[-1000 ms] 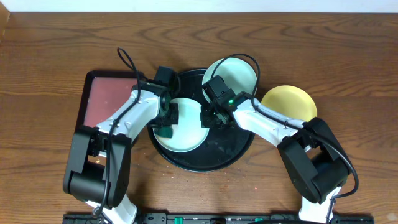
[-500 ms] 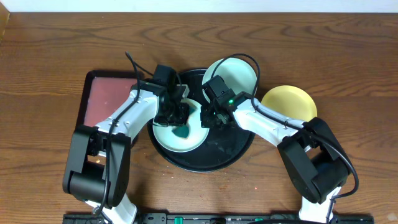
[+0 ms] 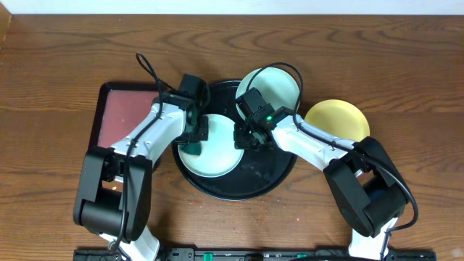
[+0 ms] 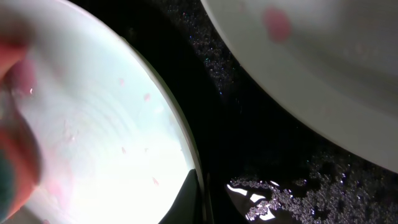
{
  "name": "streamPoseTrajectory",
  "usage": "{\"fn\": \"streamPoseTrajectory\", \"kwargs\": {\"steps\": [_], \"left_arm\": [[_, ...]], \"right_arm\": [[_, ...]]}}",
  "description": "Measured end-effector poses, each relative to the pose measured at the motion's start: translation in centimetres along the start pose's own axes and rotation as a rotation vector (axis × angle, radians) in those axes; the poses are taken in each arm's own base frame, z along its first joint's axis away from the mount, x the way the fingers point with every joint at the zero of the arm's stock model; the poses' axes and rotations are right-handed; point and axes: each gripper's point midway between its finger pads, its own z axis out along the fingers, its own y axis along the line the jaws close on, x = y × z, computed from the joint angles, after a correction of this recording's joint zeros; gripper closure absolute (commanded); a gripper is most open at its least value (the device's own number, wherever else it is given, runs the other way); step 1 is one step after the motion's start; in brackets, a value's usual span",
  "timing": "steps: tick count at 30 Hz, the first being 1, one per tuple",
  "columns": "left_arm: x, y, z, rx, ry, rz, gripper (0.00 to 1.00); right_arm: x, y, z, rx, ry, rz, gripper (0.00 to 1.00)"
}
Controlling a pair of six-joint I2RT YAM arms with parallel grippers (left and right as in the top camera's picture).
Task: Clean dirty plates on tray and stack at the side
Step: 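Move the sponge in the left gripper back over the red dish, then lift the green plate by its rim with the right gripper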
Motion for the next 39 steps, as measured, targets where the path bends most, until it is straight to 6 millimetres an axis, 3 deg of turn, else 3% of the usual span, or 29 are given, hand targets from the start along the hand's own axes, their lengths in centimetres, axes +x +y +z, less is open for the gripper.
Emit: {"fn": "streamPoseTrajectory", "kwargs": {"steps": [4, 11, 15, 20, 27, 34, 39], "left_arm": [[-0.2, 0.9, -2.4, -0.059, 0.041, -0.014, 0.92], [-3.3, 0.9, -7.5, -0.069, -0.017, -0.037, 0.93], [-4.2, 1.7, -8.5, -0.067, -0.042, -0.067, 0.92], [-4.7, 4.8, -8.7, -0.078, -0.044, -0.151, 0.92], [-5.0, 8.4, -8.9, -0.101, -0.049, -0.245, 0.92], [-5.0, 8.6, -8.9, -0.102, -0.049, -0.252, 0.92], [-5.0, 8.6, -8.9, -0.102, -0.049, -0.252, 0.92]], "right_arm": [[0.0, 0.0, 0.0, 0.001, 0.001, 0.000, 0.99], [0.1, -0.1, -0.1, 0.005, 0.006, 0.002, 0.99], [0.4, -0.2, -0.6, 0.024, 0.033, -0.008, 0.99], [-0.5, 0.3, -1.9, 0.037, 0.015, -0.084, 0.99], [-3.0, 1.0, -6.9, 0.096, -0.154, -0.226, 0.99], [-5.0, 2.5, -14.2, 0.269, -0.427, -0.402, 0.99], [-5.5, 3.0, -17.0, 0.442, -0.566, -0.487, 0.99]]}}
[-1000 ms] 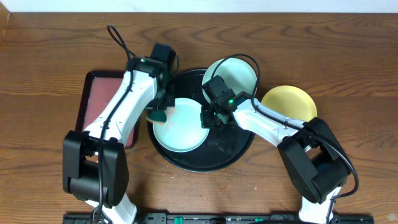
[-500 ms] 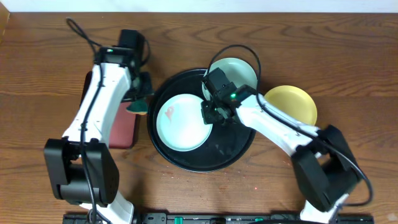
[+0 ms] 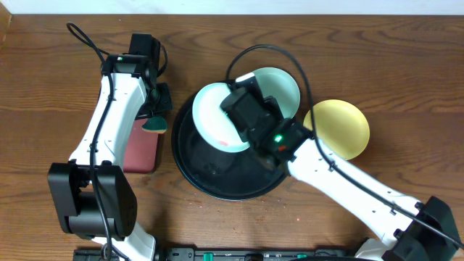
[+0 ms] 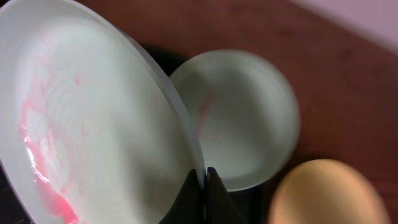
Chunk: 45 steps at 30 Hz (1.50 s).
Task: Clean dirty plates on tray and stack at the side
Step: 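Lift the green plate by its rim with the right gripper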
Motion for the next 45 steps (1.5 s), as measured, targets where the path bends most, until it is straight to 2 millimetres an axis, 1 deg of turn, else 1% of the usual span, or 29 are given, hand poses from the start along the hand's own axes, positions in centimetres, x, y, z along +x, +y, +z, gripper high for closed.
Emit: {"fn": "streamPoseTrajectory", "kwargs": {"steps": [5, 9, 14, 18, 22, 27, 31, 33, 34, 36, 38, 40, 42, 45], "left_arm": [[0.0, 0.0, 0.0, 0.000, 0.000, 0.000, 0.93], [0.0, 0.0, 0.0, 0.000, -0.001, 0.000, 0.92], [0.0, 0.0, 0.0, 0.000, -0.001, 0.000, 0.92], [0.0, 0.0, 0.0, 0.000, -0.001, 0.000, 0.93], [0.0, 0.0, 0.0, 0.000, -0.001, 0.000, 0.93], [0.0, 0.0, 0.0, 0.000, -0.001, 0.000, 0.93], [0.0, 0.0, 0.0, 0.000, -0.001, 0.000, 0.92], [0.0, 0.0, 0.0, 0.000, -0.001, 0.000, 0.93], [0.0, 0.0, 0.0, 0.000, -0.001, 0.000, 0.92], [0.0, 0.0, 0.0, 0.000, -0.001, 0.000, 0.93], [0.0, 0.0, 0.0, 0.000, -0.001, 0.000, 0.92], [0.0, 0.0, 0.0, 0.000, -0.001, 0.000, 0.92], [0.0, 0.0, 0.0, 0.000, -0.001, 0.000, 0.93], [0.0, 0.0, 0.0, 0.000, -0.001, 0.000, 0.93]], "right_arm": [[-0.9, -0.6, -1.7, 0.166, -0.078, -0.106, 0.99], [-2.1, -0.3, -3.4, 0.261, -0.152, -0.175, 0.99], [-3.3, 0.2, -5.3, 0.342, -0.228, -0.217, 0.99], [-4.2, -0.4, -6.7, 0.435, -0.278, -0.221, 0.99], [-4.5, -1.3, -7.5, 0.508, -0.289, -0.231, 0.99], [-4.5, -1.7, -7.8, 0.541, -0.292, -0.235, 0.99], [-4.4, -1.5, -7.6, 0.525, -0.284, -0.248, 0.99], [-3.7, -0.9, -7.1, 0.474, -0.256, -0.279, 0.99], [-3.1, -0.2, -6.5, 0.422, -0.230, -0.294, 0.99], [-2.5, 0.4, -6.0, 0.370, -0.208, -0.289, 0.99], [-1.2, 1.3, -4.9, 0.266, -0.155, -0.252, 0.99], [-0.3, 1.7, -3.6, 0.166, -0.098, -0.188, 0.99], [0.6, 2.0, -2.3, 0.062, -0.033, -0.118, 0.99], [1.3, 2.0, -0.8, -0.059, 0.041, -0.032, 0.99]]}}
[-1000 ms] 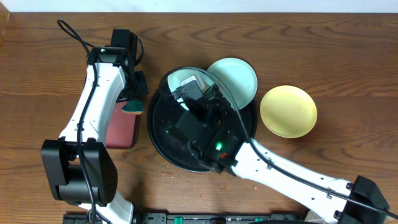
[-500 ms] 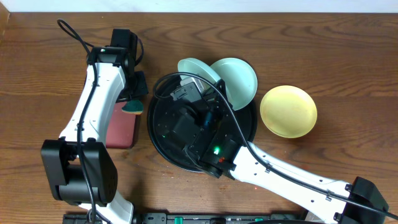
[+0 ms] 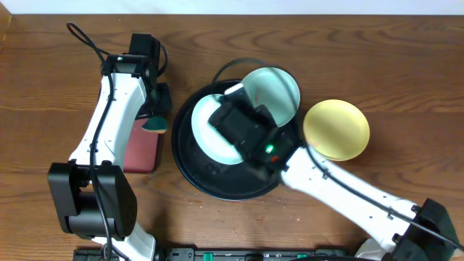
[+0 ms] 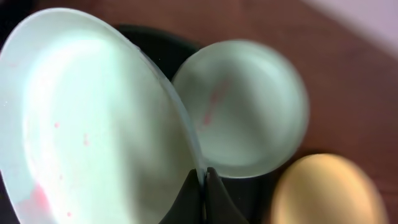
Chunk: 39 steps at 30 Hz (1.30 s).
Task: Clean dirty plates on tray and stack at the side
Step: 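Lift the green plate by its rim with the right gripper, then carry the green plate right and lower it onto the yellow plate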
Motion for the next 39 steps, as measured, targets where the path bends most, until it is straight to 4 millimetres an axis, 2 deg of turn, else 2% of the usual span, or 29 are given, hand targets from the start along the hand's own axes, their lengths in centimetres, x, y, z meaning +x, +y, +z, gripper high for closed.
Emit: {"fn": "streamPoseTrajectory", "kwargs": {"steps": [3, 6, 9, 13, 15, 21, 24, 29, 39], "left_arm": [[0.0, 0.0, 0.0, 0.000, 0.000, 0.000, 0.93], [0.0, 0.0, 0.0, 0.000, 0.000, 0.000, 0.93], [0.0, 0.0, 0.0, 0.000, 0.000, 0.000, 0.93], [0.0, 0.0, 0.0, 0.000, -0.001, 0.000, 0.92], [0.0, 0.0, 0.0, 0.000, -0.001, 0.000, 0.93], [0.0, 0.0, 0.0, 0.000, -0.001, 0.000, 0.92], [0.0, 0.0, 0.0, 0.000, 0.000, 0.000, 0.93], [0.0, 0.0, 0.0, 0.000, -0.001, 0.000, 0.93], [0.0, 0.0, 0.0, 0.000, -0.001, 0.000, 0.93]], "right_arm": [[0.5, -0.6, 1.2, -0.141, 0.070, 0.100, 0.99], [0.4, -3.0, 1.6, -0.251, 0.116, 0.223, 0.99], [0.4, -6.8, 1.3, -0.290, 0.132, 0.345, 0.99], [1.7, -13.0, 0.2, -0.263, 0.161, 0.510, 0.99], [3.1, -15.8, -0.1, -0.227, 0.190, 0.581, 0.99], [9.2, -23.8, -0.8, -0.082, 0.321, 0.800, 0.99], [11.6, -26.3, -1.4, -0.029, 0.365, 0.869, 0.99], [14.4, -28.1, -1.3, 0.039, 0.406, 0.914, 0.99], [19.3, -27.0, 2.1, 0.095, 0.446, 0.915, 0.99]]}}
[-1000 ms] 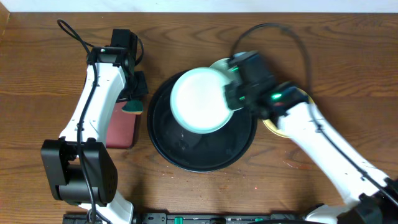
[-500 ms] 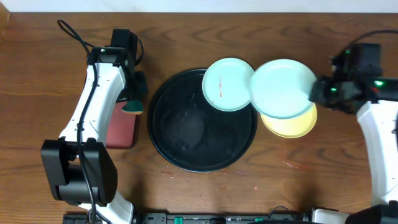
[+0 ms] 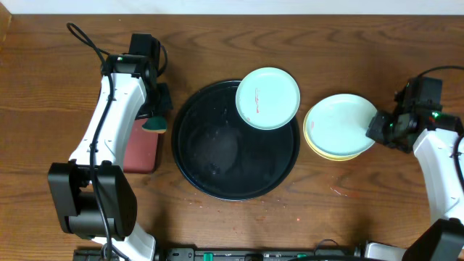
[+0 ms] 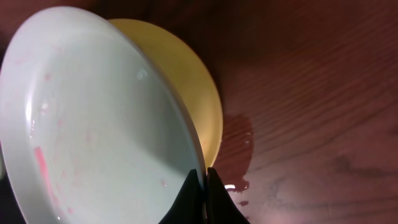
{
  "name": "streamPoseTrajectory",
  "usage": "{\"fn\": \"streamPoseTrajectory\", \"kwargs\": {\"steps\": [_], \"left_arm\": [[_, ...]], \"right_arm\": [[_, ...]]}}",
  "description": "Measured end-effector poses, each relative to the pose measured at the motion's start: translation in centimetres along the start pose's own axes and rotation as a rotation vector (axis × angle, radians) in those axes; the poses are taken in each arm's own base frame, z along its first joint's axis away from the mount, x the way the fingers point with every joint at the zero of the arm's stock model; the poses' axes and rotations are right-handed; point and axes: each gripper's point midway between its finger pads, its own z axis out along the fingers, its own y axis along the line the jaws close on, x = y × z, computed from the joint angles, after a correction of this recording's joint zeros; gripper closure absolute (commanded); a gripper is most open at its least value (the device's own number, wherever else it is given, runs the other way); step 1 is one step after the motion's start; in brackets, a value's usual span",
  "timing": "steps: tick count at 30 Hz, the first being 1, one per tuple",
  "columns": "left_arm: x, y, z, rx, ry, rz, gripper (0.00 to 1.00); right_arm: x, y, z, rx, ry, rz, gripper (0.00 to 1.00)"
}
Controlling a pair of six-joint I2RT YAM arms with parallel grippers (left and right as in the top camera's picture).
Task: Clean dirty plates on tray and stack at the side
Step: 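Carry the green plate right and lower it onto the yellow plate, then move the right gripper to the remaining green plate and pinch its rim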
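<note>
A pale green plate (image 3: pixel 337 124) with faint pink streaks lies on top of the yellow plate (image 3: pixel 319 145) to the right of the black round tray (image 3: pixel 217 156). My right gripper (image 3: pixel 375 129) is shut on that green plate's right rim; in the right wrist view its fingertips (image 4: pixel 203 186) pinch the green plate (image 4: pixel 93 118) over the yellow plate (image 4: pixel 199 93). A second pale green plate (image 3: pixel 267 98) with a pink mark rests on the tray's upper right rim. My left gripper (image 3: pixel 154 119) hangs at the tray's left, shut on a green sponge (image 3: pixel 152 125).
A dark red mat (image 3: pixel 138 148) lies left of the tray, partly under the left arm. Small wet spots (image 4: pixel 239 183) show on the wood beside the yellow plate. The table's far edge meets a white wall.
My right gripper carried the green plate from above the tray to the right and now holds it on the yellow plate. The tray's middle is bare. The left arm has not moved.
First both grippers were at the green plate in the tray, the left with the sponge on it. Then the left arm had drawn back over the red mat and the right held the plate tilted above the tray. Now that plate sits on the yellow one.
</note>
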Motion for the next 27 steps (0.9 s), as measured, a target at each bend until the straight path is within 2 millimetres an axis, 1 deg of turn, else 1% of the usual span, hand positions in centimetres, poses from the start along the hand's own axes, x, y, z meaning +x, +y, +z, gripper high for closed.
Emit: {"fn": "streamPoseTrajectory", "kwargs": {"steps": [2, 5, 8, 13, 16, 19, 24, 27], "left_arm": [[0.0, 0.0, 0.0, 0.000, 0.000, 0.000, 0.93], [0.0, 0.0, 0.0, 0.000, 0.000, 0.000, 0.92], [0.0, 0.0, 0.0, 0.000, 0.000, 0.000, 0.92], [0.0, 0.0, 0.0, 0.000, 0.000, 0.000, 0.92], [0.0, 0.0, 0.0, 0.000, 0.000, 0.000, 0.93], [0.0, 0.0, 0.0, 0.000, 0.000, 0.000, 0.93], [0.0, 0.0, 0.0, 0.000, 0.000, 0.000, 0.93], [-0.1, 0.0, 0.0, 0.001, -0.003, 0.000, 0.93]], "right_arm": [[0.2, -0.3, 0.8, 0.010, -0.011, 0.008, 0.98], [0.2, -0.5, 1.6, 0.011, -0.028, 0.016, 0.88], [0.1, -0.5, 2.2, 0.007, -0.050, 0.026, 0.83], [0.1, -0.5, 2.7, 0.004, -0.059, 0.026, 0.82], [-0.4, 0.0, 2.6, -0.018, -0.081, 0.019, 0.80], [-1.2, 1.9, 2.5, -0.090, -0.114, -0.010, 0.78], [-1.4, 6.1, 1.7, -0.215, -0.097, -0.103, 0.70], [-2.7, 9.0, 0.8, -0.255, -0.083, -0.181, 0.64]]}}
